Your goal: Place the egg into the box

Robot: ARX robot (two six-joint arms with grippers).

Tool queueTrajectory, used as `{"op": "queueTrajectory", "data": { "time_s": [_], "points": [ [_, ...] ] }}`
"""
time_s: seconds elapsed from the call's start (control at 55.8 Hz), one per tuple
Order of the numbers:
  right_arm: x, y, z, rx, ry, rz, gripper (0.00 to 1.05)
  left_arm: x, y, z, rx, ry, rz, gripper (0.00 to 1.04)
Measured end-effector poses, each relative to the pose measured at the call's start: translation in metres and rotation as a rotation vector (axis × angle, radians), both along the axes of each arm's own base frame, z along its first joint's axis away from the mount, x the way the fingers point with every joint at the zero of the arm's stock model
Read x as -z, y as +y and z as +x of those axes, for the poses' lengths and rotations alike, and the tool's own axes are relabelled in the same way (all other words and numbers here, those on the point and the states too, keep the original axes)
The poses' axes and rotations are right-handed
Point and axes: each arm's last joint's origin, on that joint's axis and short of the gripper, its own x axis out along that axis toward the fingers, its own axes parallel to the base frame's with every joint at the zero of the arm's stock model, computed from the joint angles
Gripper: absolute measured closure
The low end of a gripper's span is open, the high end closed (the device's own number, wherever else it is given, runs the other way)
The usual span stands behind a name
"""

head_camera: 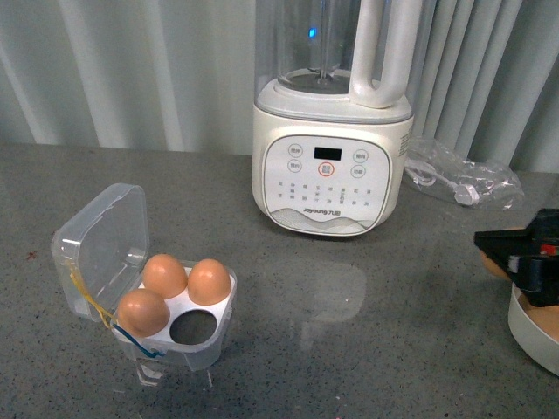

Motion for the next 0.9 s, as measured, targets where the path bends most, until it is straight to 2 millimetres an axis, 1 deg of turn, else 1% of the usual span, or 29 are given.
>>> {"op": "queueTrajectory", "data": {
  "time_s": [0.251, 0.43, 0.753, 0.896],
  "points": [
    [0.000, 0.046, 0.013, -0.116, 0.014, 0.029, 0.63, 0.000, 0.000, 0.000, 0.000, 0.000, 0.000, 0.07],
    [0.004, 0.074, 0.019, -0.195, 0.050, 0.052, 0.63, 0.000, 0.000, 0.000, 0.000, 0.000, 0.000, 0.07],
    [0.005, 0.119, 0.018, -0.307, 0.110, 0.141, 0.63, 0.000, 0.000, 0.000, 0.000, 0.000, 0.000, 0.07],
    [0.007, 0.135, 0.016, -0.343, 0.145, 0.176, 0.63, 0.000, 0.000, 0.000, 0.000, 0.000, 0.000, 0.07]
  ]
}}
